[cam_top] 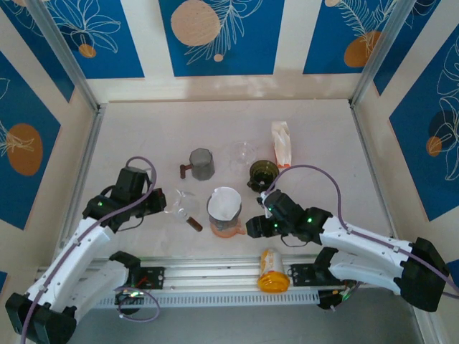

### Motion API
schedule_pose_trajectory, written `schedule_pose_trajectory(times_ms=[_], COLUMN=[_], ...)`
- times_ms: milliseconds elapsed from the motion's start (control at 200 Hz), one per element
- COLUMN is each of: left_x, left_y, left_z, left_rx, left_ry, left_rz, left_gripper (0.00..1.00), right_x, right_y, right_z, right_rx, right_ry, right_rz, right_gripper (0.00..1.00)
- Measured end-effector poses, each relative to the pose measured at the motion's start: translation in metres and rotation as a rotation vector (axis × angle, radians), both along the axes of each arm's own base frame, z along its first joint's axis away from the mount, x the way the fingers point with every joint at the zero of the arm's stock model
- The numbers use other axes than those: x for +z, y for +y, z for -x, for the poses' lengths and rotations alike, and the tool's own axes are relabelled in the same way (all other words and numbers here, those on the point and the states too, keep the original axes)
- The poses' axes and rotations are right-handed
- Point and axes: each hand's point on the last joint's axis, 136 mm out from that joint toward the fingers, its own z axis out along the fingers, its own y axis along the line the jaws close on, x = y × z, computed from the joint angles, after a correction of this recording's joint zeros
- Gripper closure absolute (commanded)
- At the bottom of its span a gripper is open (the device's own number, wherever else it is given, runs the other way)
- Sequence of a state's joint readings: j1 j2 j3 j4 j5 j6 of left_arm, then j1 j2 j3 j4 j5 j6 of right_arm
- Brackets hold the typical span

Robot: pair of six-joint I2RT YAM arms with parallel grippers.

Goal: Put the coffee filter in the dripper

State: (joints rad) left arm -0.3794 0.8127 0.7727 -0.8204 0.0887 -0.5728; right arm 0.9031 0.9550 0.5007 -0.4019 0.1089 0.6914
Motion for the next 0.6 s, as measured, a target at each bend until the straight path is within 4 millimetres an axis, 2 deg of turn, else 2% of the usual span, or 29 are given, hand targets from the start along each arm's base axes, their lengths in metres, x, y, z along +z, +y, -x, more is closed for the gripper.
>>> schedule_pose_trajectory(times_ms=[190, 410, 600], left_x=[0.002, 0.005, 0.031], left_y=[0.003, 0.01, 0.015], left_z=[0.007, 0.007, -0.003], left_rx=[0.001, 0.018, 0.041], left_ry=[-0.005, -0.011, -0.069], left_rz=[0.001, -0.037, -0.048], left_gripper=[1.0, 1.0, 1.0], right_x=[-0.006, -0.012, -0.018], right_y=[0.011, 0.017, 0.025], right_z=[0.005, 0.008, 0.008], right_rx=[0.05, 0.075, 0.097], right_ry=[0.011, 0.022, 0.032], right_rz=[-0.006, -0.024, -0.026], right_gripper=[0.43, 0.45, 0.5])
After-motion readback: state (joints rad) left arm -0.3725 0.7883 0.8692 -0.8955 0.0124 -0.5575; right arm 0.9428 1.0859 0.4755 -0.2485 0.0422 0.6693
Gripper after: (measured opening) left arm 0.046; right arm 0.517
